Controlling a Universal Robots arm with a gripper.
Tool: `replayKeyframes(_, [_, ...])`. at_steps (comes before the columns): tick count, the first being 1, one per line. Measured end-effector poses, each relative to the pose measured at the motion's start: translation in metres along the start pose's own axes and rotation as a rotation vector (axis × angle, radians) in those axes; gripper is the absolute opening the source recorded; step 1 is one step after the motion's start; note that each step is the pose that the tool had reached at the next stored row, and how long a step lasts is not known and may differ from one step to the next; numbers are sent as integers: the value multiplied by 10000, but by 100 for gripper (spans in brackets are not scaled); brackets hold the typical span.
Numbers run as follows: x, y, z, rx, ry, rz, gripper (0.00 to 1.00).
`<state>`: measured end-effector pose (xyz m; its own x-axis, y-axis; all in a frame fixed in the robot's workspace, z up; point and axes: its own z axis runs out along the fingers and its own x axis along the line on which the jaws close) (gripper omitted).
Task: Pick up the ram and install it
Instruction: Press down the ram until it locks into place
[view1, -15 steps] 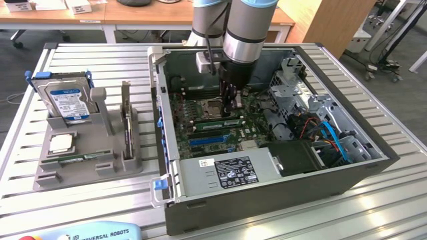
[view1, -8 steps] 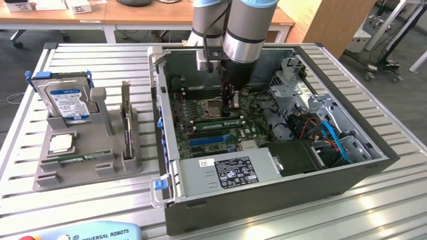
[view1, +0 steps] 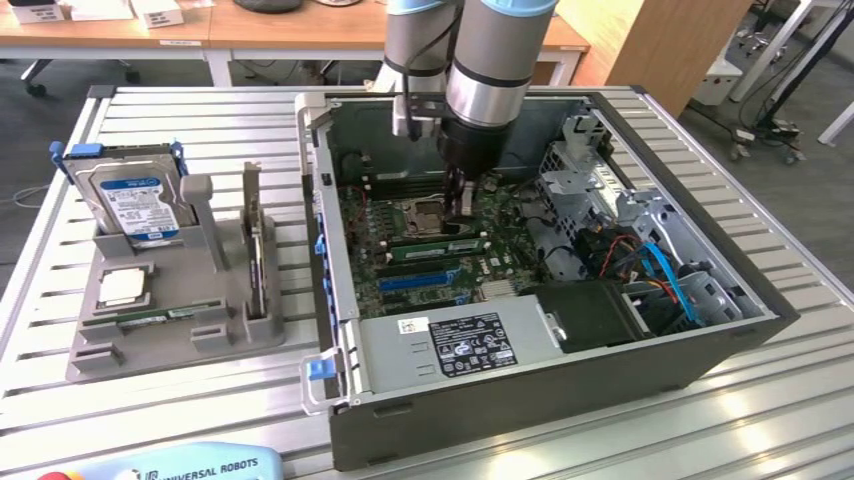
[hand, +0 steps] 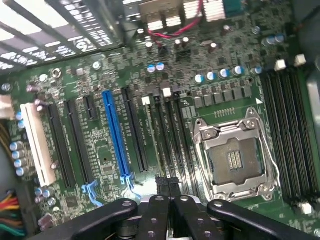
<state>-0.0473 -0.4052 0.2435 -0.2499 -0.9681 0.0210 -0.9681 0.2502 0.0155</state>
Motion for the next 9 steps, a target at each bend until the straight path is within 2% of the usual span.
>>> replayKeyframes(9, [0, 0, 4, -28, -22, 1348, 10])
